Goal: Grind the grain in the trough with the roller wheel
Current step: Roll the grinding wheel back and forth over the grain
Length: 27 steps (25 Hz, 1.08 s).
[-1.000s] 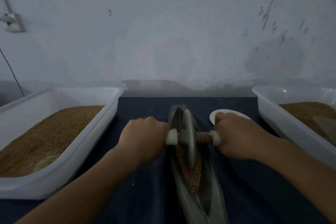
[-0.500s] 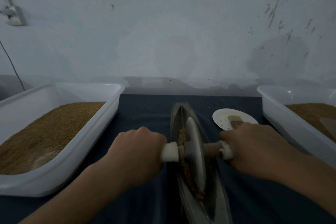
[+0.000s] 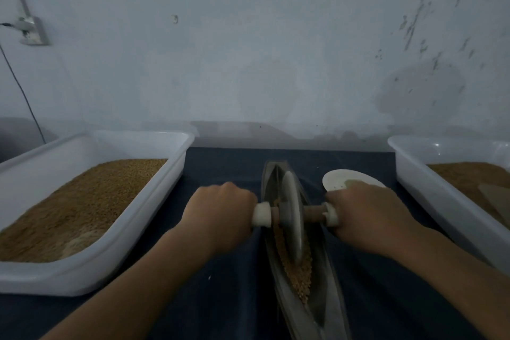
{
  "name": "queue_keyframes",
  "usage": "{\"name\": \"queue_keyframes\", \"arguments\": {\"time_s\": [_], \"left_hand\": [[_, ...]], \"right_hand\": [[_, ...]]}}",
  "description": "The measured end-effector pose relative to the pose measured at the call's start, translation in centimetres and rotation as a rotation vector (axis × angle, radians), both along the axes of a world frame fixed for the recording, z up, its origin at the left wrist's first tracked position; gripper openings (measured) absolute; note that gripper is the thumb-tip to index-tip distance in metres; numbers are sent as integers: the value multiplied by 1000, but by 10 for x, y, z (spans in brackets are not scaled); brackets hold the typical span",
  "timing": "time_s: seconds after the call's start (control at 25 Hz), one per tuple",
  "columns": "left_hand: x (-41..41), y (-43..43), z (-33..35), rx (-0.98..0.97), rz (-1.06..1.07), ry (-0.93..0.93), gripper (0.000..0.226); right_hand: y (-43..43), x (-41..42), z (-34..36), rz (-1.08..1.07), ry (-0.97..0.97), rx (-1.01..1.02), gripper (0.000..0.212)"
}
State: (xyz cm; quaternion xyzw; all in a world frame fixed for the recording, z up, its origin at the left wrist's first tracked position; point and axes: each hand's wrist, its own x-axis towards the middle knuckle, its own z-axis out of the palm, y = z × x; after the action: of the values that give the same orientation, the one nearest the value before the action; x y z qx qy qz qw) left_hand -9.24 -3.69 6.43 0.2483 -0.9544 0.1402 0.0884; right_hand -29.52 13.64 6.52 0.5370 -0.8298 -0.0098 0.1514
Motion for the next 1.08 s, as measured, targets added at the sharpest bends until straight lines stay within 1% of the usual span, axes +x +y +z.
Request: {"name": "queue_keyframes", "arguments": {"time_s": [0.08,0.16,0.2,0.28,0.4,0.56,0.64,0.76,0.84,0.92,1.0,1.08], "left_hand": [[14,9,-7,-27,-25,14,17],[16,7,-10,-56,-15,20,23],[12,4,-10,-46,8,27,23],[-2,-7,-8,-16,48,53,15],[-24,-25,-1,26,90,62,15],[-14,-16,-3,-2,64,45,11],[1,-5,-8,-28,21,43,15],[13,1,-14,-45,-4,53,22],[6,-4,-14,-15,20,61,21],[-9,-14,-10,-22,55,86,12],[-24,-24,-4,-22,94,105,14],[-29,-28,-1,-8,110,97,15]], "right_hand": [[20,7,-6,2,1,16,21],[21,8,-6,1,29,10,17],[15,7,-3,-11,42,2,18],[-8,4,5,-28,40,0,22],[-39,-5,14,-35,45,-14,15],[-24,-5,5,-4,54,-28,23],[-1,1,-4,23,83,-60,31],[16,6,-11,64,160,-122,33],[7,5,-9,41,164,-111,35],[-16,-1,-3,23,117,-117,32],[-37,-7,5,-2,76,-116,25],[-45,-11,8,-15,76,-121,25]]}}
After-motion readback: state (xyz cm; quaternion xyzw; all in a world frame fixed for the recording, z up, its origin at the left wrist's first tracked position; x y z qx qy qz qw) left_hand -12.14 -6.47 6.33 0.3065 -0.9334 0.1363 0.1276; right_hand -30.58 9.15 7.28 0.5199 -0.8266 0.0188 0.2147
